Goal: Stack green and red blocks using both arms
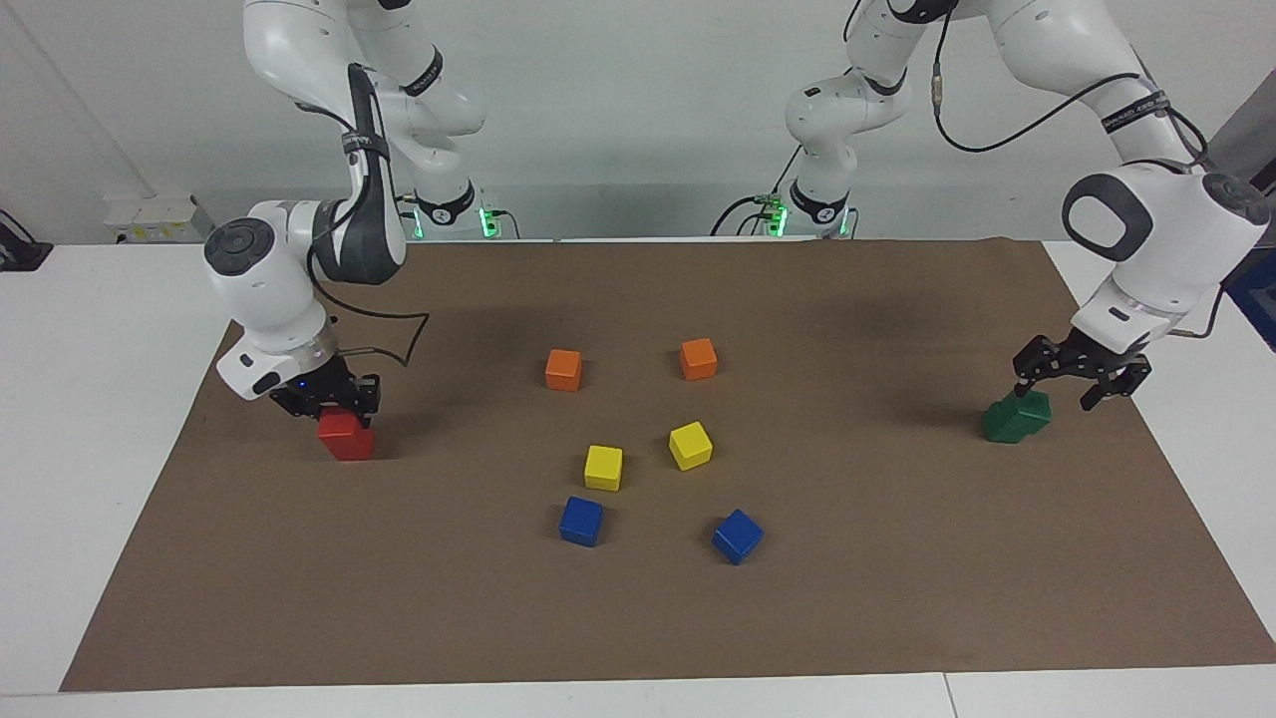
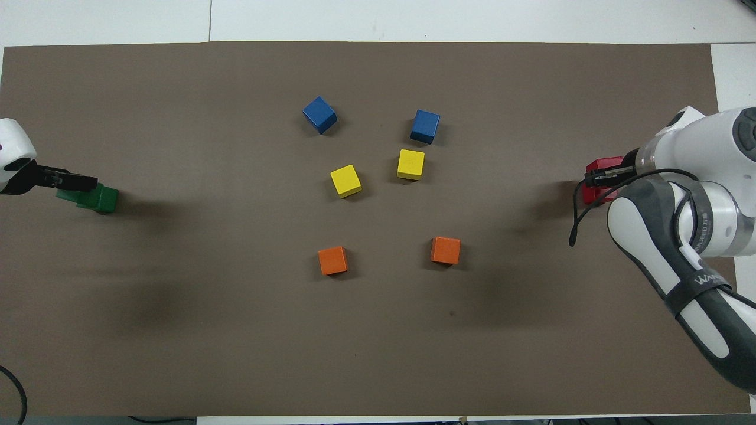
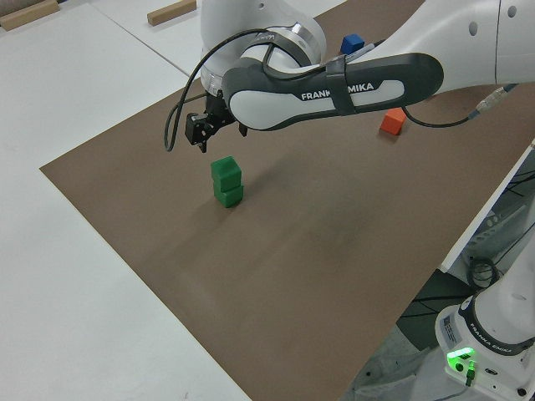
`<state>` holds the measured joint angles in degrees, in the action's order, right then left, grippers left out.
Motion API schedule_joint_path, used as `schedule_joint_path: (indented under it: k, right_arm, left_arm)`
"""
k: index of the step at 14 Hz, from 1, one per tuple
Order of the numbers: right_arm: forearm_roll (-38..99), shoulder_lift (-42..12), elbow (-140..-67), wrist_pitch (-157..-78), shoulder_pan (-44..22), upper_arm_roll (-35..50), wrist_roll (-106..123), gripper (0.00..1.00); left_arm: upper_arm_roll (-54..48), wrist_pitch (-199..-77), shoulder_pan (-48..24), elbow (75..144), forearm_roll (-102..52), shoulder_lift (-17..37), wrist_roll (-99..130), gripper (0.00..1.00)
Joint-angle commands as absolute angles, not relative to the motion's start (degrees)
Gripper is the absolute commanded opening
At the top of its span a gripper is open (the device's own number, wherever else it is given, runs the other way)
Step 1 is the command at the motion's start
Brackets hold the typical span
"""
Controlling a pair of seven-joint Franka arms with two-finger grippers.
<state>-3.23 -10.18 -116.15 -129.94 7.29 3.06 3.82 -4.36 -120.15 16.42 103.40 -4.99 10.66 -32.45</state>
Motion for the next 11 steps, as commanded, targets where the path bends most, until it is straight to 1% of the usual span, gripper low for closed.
schedule_joint_path:
  k: [1,4,7,11]
  right_arm:
    - [-2.5,-8.4,-118.8,-132.5,9.3,3.7,3.9,0.00]
    - [-2.5,-8.4,-119.0,-132.6,9.4,3.7,3.7,0.00]
    - [-2.5,-8.5,-119.7,-133.5,9.3,3.7,3.4,0.00]
    - [-2.5,-7.9,-122.4,-135.8,9.3,3.7,3.8,0.00]
  left_arm:
    - [-3.8,-115.8,15.7,102.9,-5.5,6.8,-28.1,1.00]
    - [-4.0,-111.3,15.0,102.9,-4.7,2.8,-18.6,1.00]
    - [-4.3,-106.4,12.4,102.8,-1.5,-0.4,-9.7,1.00]
    - [-4.5,-99.3,10.5,101.6,-1.4,-1.8,-5.5,1.00]
